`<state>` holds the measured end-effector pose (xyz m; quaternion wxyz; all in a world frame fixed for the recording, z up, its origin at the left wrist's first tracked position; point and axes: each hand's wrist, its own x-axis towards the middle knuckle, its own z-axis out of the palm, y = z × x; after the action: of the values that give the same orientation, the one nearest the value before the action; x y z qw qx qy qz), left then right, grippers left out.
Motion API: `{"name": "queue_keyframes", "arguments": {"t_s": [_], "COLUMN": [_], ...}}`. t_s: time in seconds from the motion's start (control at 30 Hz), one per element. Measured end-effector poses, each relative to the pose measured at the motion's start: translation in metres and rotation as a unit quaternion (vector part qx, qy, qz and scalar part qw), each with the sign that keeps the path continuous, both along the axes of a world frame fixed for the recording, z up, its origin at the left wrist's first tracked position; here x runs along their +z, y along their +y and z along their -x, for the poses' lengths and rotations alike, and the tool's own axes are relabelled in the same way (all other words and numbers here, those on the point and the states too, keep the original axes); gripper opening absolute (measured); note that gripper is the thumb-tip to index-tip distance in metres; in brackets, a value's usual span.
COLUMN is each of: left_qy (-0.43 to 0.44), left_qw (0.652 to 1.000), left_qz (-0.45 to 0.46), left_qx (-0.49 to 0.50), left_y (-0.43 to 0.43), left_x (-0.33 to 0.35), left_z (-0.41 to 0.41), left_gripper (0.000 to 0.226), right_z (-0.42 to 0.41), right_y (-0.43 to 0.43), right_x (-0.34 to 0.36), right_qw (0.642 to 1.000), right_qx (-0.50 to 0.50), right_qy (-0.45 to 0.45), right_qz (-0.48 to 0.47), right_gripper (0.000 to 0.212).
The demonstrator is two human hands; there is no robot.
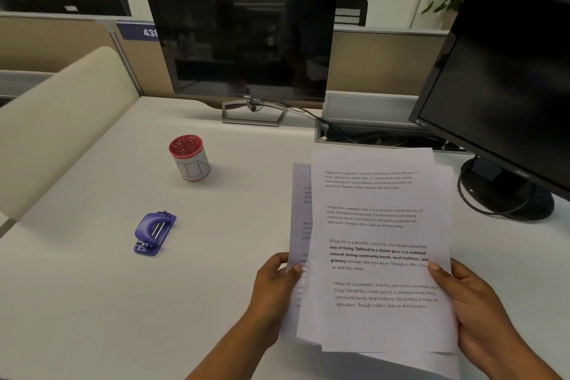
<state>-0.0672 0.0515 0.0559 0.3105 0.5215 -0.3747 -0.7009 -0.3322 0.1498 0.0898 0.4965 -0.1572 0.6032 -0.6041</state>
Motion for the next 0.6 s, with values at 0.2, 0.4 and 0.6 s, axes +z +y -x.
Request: {"name": "queue_keyframes", "arguments": {"t_s": [0.2, 0.4, 0.6], "left_qy": [0.085, 0.098, 0.130], "left_qw": [0.996, 0.993, 0.989], "left_qz": [-0.011, -0.013, 0.007], "left_qx": [-0.030, -0.067, -0.069], "left_y": [0.005, 0.002, -0.011], "left_x": [0.028, 0.039, 0.040], "left_z": [0.009, 0.010, 0.007], "left_gripper": [0.019, 0.019, 0.038], "right_z": [-0.003, -0.008, -0.009], "right_y": [-0.005, -0.005, -0.004], "right_x": [0.005, 0.010, 0.009], "right_qw": [1.000, 0.999, 0.998], "right_qx": [0.013, 0.011, 0.015], "right_qy": [0.012, 0.045, 0.065], "right_qz": [0.008, 0.016, 0.022], "right_gripper": [0.032, 0.023, 0.023]}}
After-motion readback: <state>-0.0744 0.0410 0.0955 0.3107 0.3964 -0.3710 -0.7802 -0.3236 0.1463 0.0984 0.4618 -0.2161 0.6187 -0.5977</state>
